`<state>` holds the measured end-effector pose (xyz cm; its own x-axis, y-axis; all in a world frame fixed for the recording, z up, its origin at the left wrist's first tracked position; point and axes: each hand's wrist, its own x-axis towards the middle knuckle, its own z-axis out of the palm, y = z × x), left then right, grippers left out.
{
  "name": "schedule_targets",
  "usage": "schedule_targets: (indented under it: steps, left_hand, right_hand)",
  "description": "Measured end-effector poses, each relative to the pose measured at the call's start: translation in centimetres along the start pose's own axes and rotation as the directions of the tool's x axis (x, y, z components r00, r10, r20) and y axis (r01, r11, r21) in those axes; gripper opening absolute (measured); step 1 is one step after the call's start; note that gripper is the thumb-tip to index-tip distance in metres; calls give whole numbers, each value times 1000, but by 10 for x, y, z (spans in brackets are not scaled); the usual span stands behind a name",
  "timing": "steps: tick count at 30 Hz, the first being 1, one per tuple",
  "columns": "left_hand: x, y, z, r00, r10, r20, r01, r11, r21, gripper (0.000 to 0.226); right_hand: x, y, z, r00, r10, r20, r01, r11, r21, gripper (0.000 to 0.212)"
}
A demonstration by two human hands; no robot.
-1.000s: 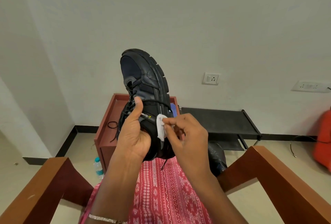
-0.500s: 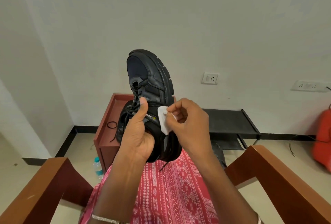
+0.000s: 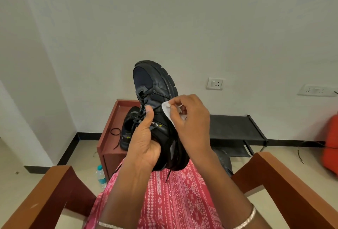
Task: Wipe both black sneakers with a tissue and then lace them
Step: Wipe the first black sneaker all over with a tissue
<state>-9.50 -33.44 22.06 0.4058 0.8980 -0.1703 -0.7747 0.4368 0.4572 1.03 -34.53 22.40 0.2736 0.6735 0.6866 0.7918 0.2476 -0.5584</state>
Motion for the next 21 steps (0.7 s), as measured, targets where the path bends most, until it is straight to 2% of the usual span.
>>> schedule_targets:
  steps: [3, 7, 10, 15, 17, 21]
  left_hand:
    - [3, 5, -5, 1000, 11, -22, -11, 1000, 11, 45]
    - [4, 9, -6, 1000, -4, 5, 4, 1000, -20, 62]
    - [3, 6, -4, 999, -32, 29, 33, 999, -28, 67]
    - [1, 3, 1, 999, -22, -30, 21, 999, -26, 43]
    - [2, 4, -2, 999, -26, -36, 24, 999, -36, 44]
    - [9, 14, -11, 997, 2, -79, -5, 999, -42, 48]
  right_hand:
    - [-20, 3, -6, 993, 5, 121, -3, 1000, -17, 7]
    - [-51, 13, -19, 975, -5, 221, 13, 999, -33, 14]
    - [-46, 15, -23, 981, -5, 196, 9, 1000, -22, 14]
    - [-12, 8, -17, 999, -22, 32, 22, 1000, 15, 9]
    - [-10, 11, -15, 998, -43, 42, 42, 999, 26, 10]
    - [-39, 17, -24, 982, -89, 166, 95, 995, -26, 13]
